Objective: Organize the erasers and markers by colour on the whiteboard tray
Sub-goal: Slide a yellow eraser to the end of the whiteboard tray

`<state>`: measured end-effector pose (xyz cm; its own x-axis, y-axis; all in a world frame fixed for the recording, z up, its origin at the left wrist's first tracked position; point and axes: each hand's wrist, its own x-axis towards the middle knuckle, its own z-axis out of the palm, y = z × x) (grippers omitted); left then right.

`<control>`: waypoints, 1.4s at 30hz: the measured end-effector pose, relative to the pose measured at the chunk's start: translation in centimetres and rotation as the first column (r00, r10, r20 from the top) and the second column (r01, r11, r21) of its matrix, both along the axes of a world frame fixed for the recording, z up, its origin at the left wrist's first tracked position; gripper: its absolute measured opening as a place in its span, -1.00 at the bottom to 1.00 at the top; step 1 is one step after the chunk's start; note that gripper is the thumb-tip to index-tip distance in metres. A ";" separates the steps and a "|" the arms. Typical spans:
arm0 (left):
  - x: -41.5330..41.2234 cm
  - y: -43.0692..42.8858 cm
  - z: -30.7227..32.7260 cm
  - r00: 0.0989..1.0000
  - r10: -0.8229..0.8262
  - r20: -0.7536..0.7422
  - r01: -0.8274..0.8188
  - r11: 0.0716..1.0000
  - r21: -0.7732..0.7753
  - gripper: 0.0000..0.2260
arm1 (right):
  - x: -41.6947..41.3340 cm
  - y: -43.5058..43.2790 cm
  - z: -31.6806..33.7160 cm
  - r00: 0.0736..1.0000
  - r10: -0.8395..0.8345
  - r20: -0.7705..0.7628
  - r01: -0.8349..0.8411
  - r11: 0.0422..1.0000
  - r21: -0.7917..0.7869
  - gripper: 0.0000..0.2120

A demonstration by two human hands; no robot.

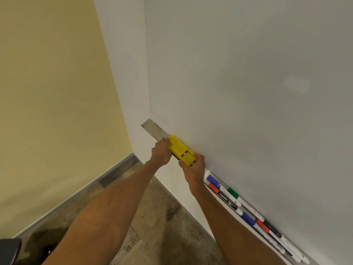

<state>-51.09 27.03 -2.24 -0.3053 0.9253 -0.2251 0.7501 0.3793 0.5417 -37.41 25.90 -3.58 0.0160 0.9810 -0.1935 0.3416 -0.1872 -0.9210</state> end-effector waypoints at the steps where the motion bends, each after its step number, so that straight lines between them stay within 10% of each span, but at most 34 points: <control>1: -0.2 0.0 -0.3 1.000 0.008 0.014 -0.008 1.000 0.014 -0.56 | -0.2 0.1 0.0 1.000 0.013 -0.006 -0.013 1.000 -0.005 -0.46; 20: -2.8 -0.8 -1.9 0.984 0.101 0.148 -0.118 0.986 0.116 -0.49 | -2.8 1.3 0.7 0.990 0.118 -0.076 -0.122 0.991 -0.052 -0.50; 27: -1.9 -1.4 -2.1 0.983 0.099 0.152 -0.123 0.979 0.159 -0.51 | -0.8 -0.1 1.6 0.965 0.209 0.160 -0.221 0.973 0.062 -0.57; 42: 9.2 -7.5 -3.0 0.975 -0.151 -0.160 0.176 0.972 0.157 -0.24 | 11.9 -6.1 0.4 0.414 0.158 0.897 -0.544 0.833 0.104 -0.38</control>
